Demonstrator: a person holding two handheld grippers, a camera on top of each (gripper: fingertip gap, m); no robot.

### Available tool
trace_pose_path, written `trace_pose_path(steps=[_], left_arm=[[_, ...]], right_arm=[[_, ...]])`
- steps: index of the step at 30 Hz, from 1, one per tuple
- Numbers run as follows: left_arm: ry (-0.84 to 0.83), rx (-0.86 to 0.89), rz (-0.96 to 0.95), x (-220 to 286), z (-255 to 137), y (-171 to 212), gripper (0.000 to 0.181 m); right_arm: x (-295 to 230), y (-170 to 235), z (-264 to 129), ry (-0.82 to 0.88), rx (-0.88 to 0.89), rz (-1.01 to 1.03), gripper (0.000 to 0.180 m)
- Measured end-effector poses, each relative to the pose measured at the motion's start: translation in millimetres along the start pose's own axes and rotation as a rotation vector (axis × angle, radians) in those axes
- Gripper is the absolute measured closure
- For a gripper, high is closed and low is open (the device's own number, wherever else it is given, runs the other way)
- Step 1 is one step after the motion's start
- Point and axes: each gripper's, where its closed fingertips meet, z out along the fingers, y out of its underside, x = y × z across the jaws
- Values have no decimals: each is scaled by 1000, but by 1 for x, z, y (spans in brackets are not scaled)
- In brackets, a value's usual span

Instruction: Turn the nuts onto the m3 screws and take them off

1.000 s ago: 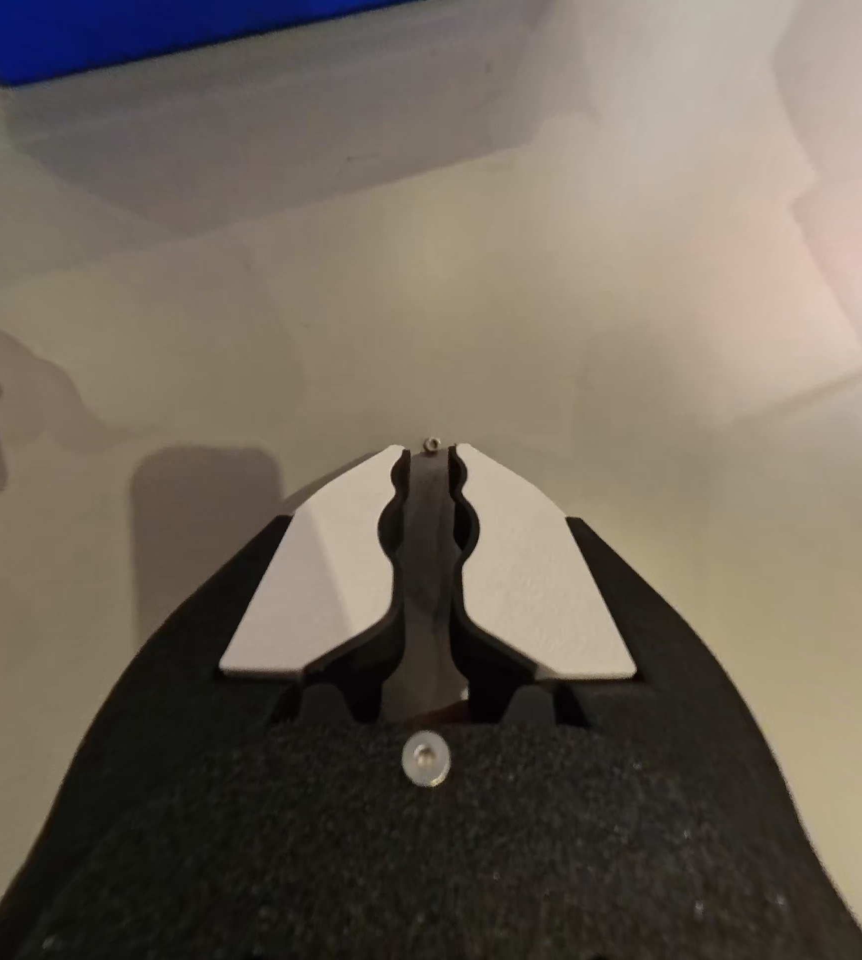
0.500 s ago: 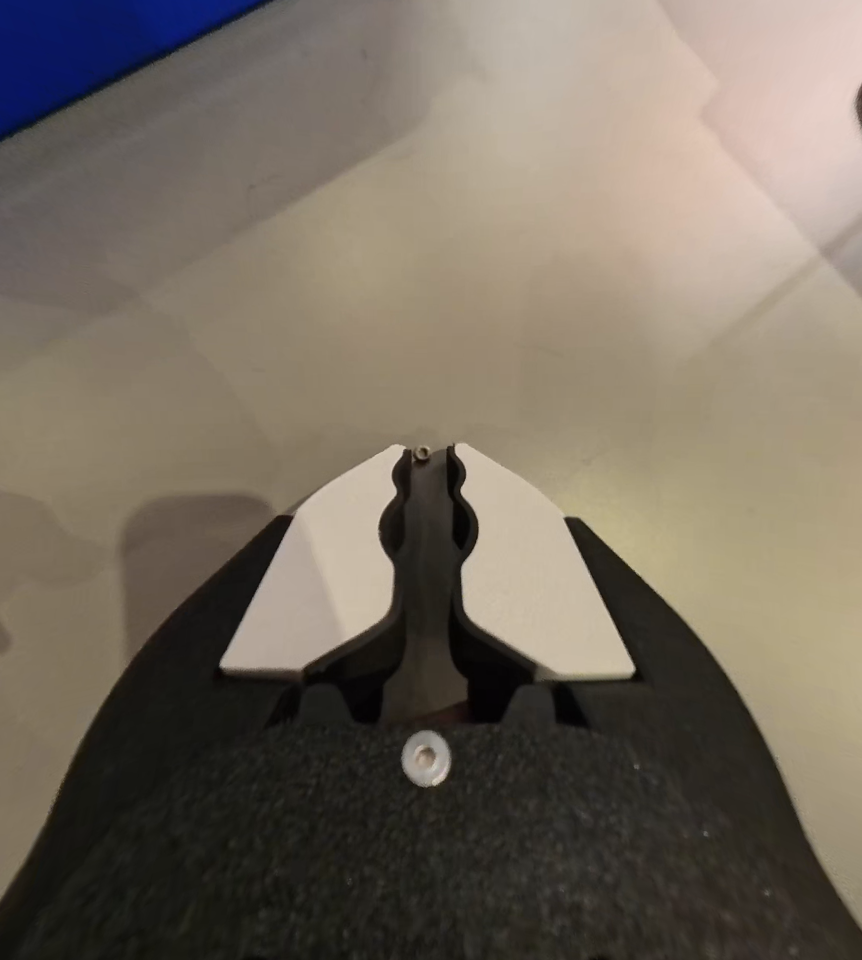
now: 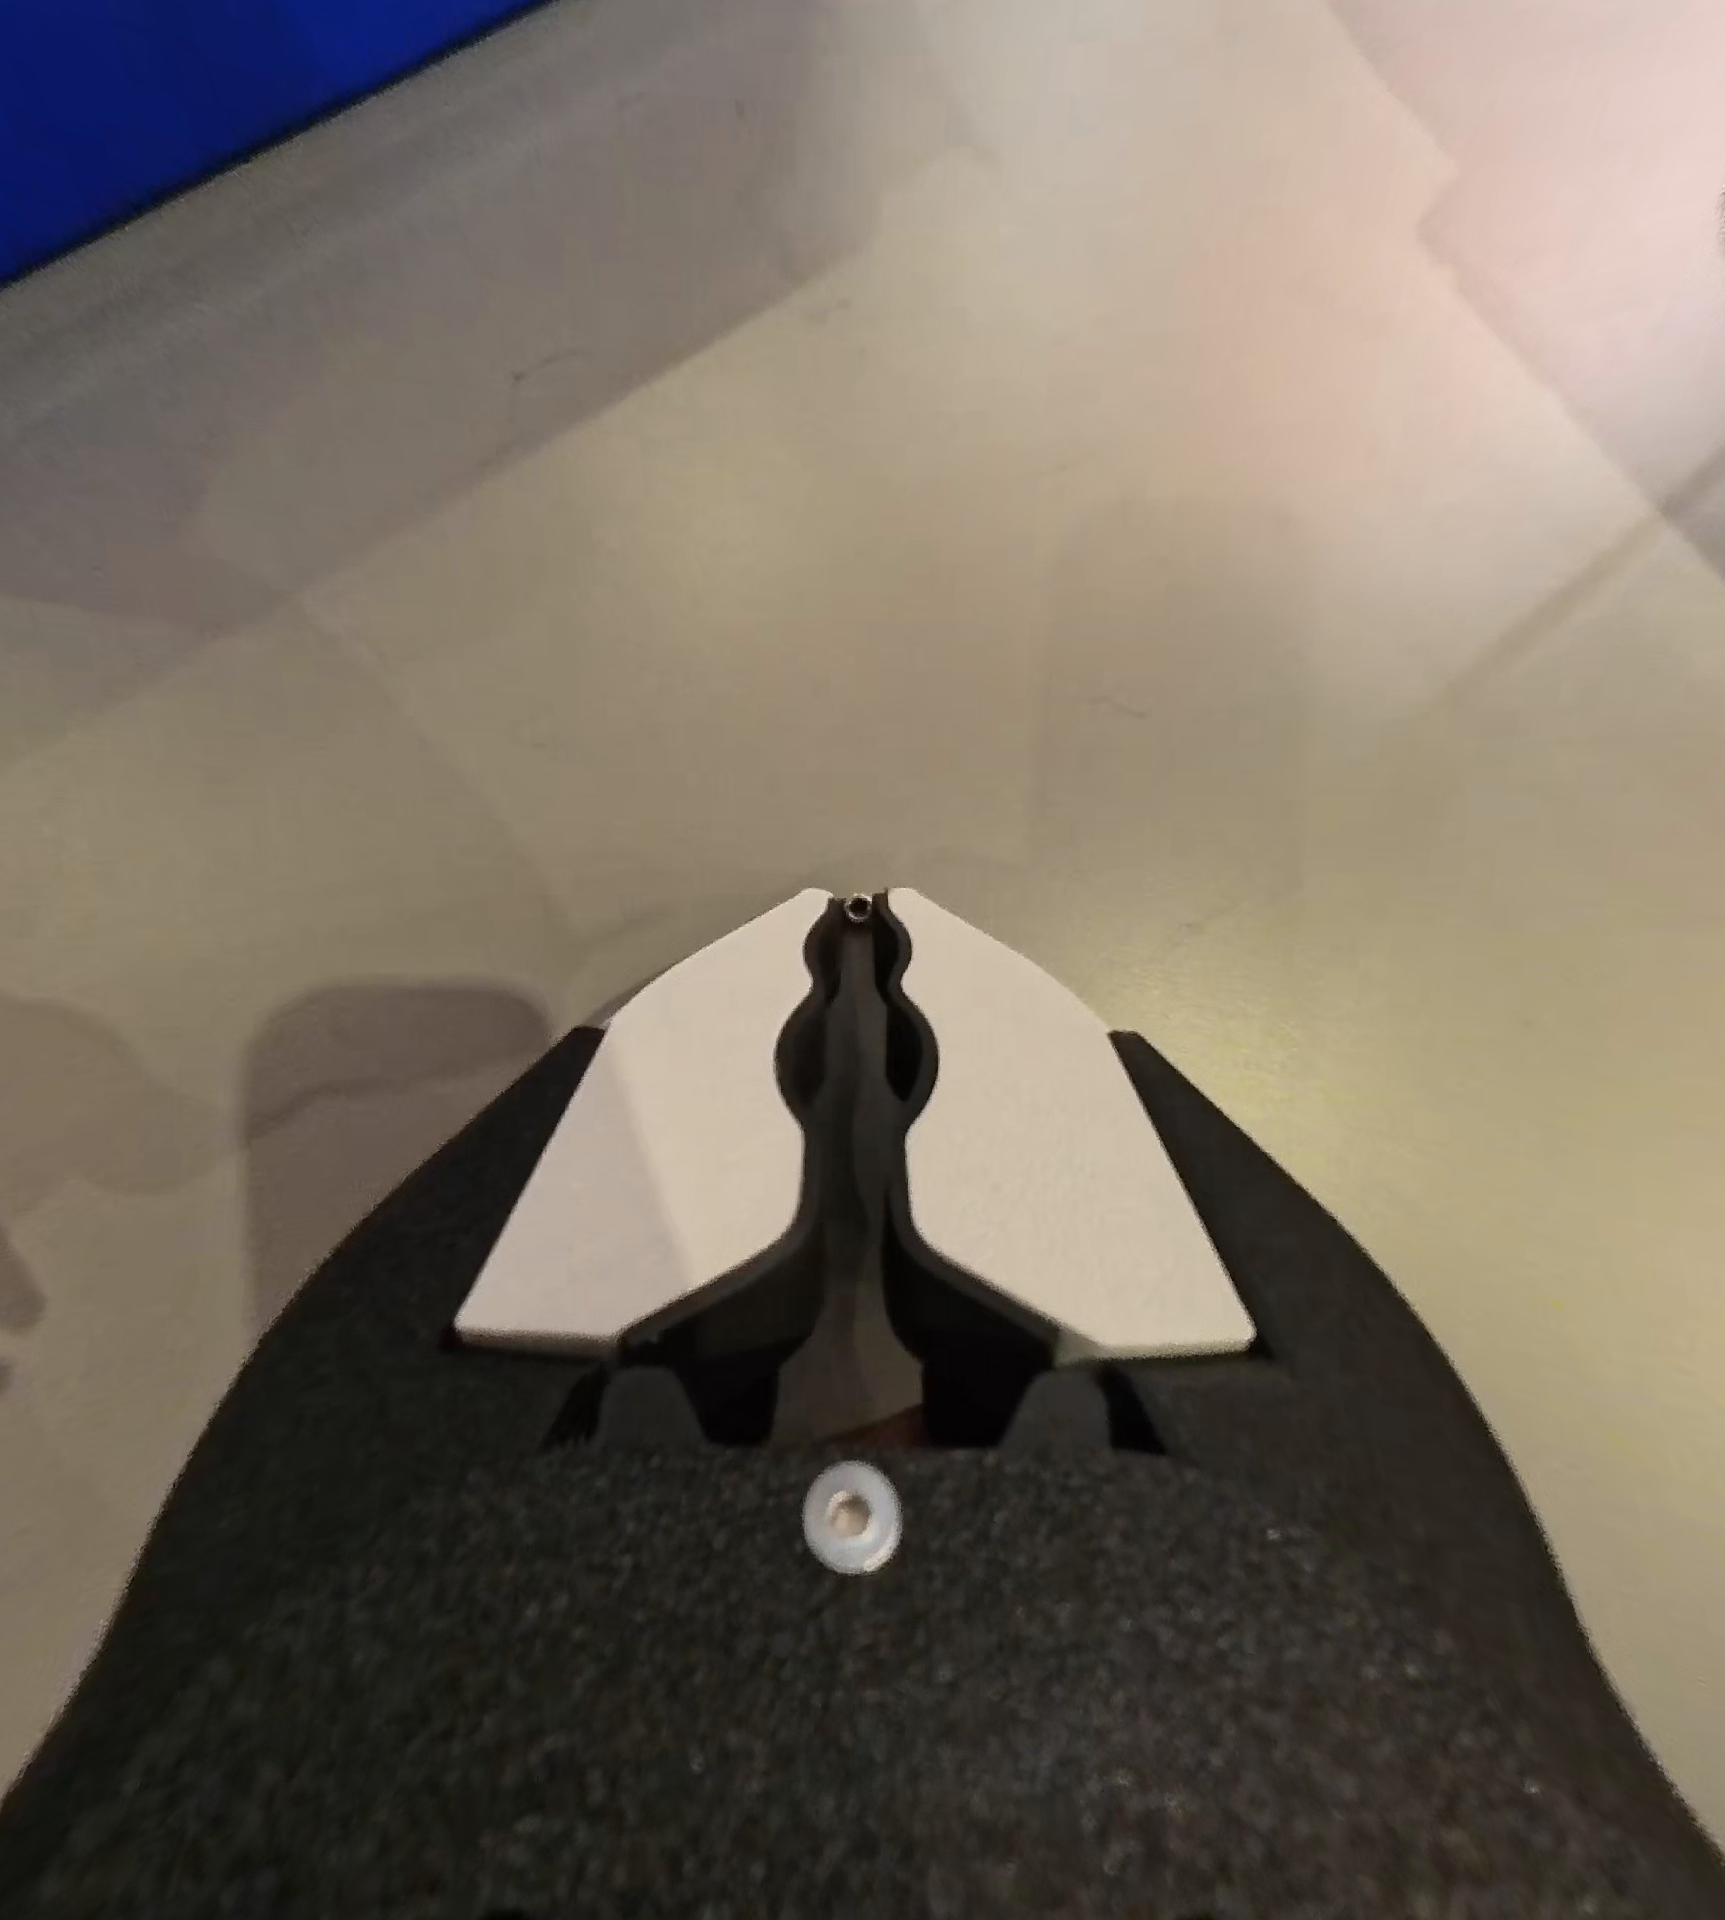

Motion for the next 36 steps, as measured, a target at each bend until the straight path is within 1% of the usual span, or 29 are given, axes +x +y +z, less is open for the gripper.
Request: trace_pose_path(steps=[6,8,12,15,18,19,22,24,27,30,31,36], left_arm=[[-2,0,-4,-1,0,0,176],[-2,-1,-8,-1,0,0,177],[-3,-7,-30,-4,1,1,176],[-18,22,-57,-9,-2,-3,177],[-25,44,-100,-14,-5,-5,177],[-25,52,-109,-15,-6,-6,177],[-28,77,-129,-18,-8,-9,177],[-26,88,-138,-19,-10,-10,177],[-20,88,-146,-19,-10,-10,177],[-19,79,-128,-17,-9,-9,177],[-20,73,-119,-16,-8,-9,177],[-14,50,-69,-9,-5,-6,177]], right_arm=[[4,-3,-7,-15,38,-36,175],[6,-4,-16,-32,63,-48,180],[11,-2,-45,-42,90,-121,180],[12,3,-52,-61,93,-100,173],[11,5,-43,-62,85,-114,171],[9,5,-38,-86,80,-126,170],[12,11,-31,-96,71,-196,163],[8,12,-29,-148,74,-190,158],[10,6,-22,-141,56,-230,158],[13,-3,-13,-124,40,-202,161],[13,-6,-11,-118,42,-177,159],[5,-9,-4,-49,58,-53,162]])
